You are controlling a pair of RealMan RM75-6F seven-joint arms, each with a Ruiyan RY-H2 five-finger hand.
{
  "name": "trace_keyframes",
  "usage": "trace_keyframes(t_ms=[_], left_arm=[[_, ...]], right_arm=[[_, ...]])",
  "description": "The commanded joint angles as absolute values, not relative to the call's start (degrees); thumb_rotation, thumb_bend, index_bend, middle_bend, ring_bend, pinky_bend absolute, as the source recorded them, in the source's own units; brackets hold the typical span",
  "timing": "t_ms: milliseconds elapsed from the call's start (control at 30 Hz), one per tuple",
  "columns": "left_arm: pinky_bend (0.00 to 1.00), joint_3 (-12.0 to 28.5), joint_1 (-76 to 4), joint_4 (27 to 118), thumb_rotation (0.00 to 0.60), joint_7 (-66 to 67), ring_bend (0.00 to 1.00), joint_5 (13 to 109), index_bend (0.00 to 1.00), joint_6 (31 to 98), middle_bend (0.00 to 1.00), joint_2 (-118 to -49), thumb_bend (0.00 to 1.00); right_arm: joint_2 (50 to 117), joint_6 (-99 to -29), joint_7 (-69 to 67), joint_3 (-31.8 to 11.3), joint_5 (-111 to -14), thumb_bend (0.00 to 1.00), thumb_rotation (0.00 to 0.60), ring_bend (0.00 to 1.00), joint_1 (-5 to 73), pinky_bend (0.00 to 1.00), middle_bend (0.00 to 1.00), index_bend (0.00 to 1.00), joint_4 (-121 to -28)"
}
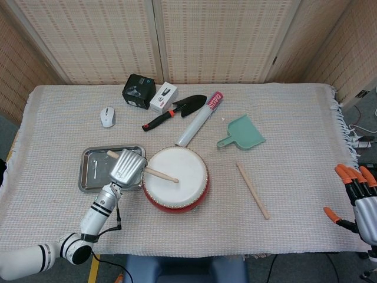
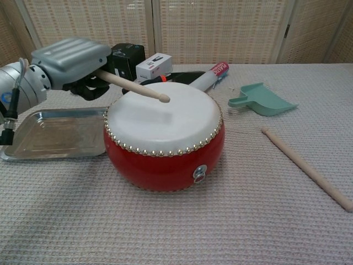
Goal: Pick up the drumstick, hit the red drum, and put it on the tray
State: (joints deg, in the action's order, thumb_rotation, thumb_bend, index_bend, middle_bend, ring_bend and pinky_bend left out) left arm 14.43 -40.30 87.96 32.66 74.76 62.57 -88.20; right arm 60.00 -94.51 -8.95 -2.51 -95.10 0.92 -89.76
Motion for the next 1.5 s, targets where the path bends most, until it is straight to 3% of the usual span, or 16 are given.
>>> trace_keyframes(t_ms=[33,267,567,900,1200,1500], left_arm=[[1.00,14.70,-41.57,86.82,0.600,35.30,0.99,72.00,1.00,61.83,1.00,-88.74,0.62],[1.00,11.66,-43.77,81.95,0.600,44.69,0.98,72.45,1.00,60.72,1.00,-89.23,0.62],[1.00,17.98,-42.14,90.91,0.600,30.11,0.98,65.60,1.00,62.21,1.00,-86.62,0.62],[1.00,11.48,-45.73,81.02,0.600,43.95,0.98,67.36,1.00,60.78,1.00,-90.07,0.62],[1.00,15.51,-44.44,88.54,0.600,35.90,0.98,67.34,1.00,65.16,1.00,-87.11,0.62],[1.00,11.19,-46.92,80.17,0.600,42.91,0.97,69.55,1.00,63.49,1.00,-91.12,0.62]], right_arm=[[60.06,-94.58,-9.07,-2.54,-94.94,0.18,0.600,0.00,0.87,0.05,0.07,0.07,-89.66],[60.13,-94.55,-9.30,-2.46,-94.61,0.18,0.600,0.00,0.75,0.05,0.07,0.07,-89.38],[60.14,-94.33,-9.14,-2.41,-94.79,0.18,0.600,0.00,0.97,0.05,0.07,0.07,-89.47],[59.29,-91.92,-8.24,-1.63,-93.14,0.18,0.600,0.00,0.91,0.05,0.07,0.07,-90.39],[56.84,-87.04,-5.05,-0.65,-90.70,0.18,0.600,0.00,1.58,0.05,0.07,0.07,-94.28],[55.22,-85.58,-3.51,0.08,-90.27,0.18,0.600,0.00,1.54,0.00,0.07,0.07,-96.02]])
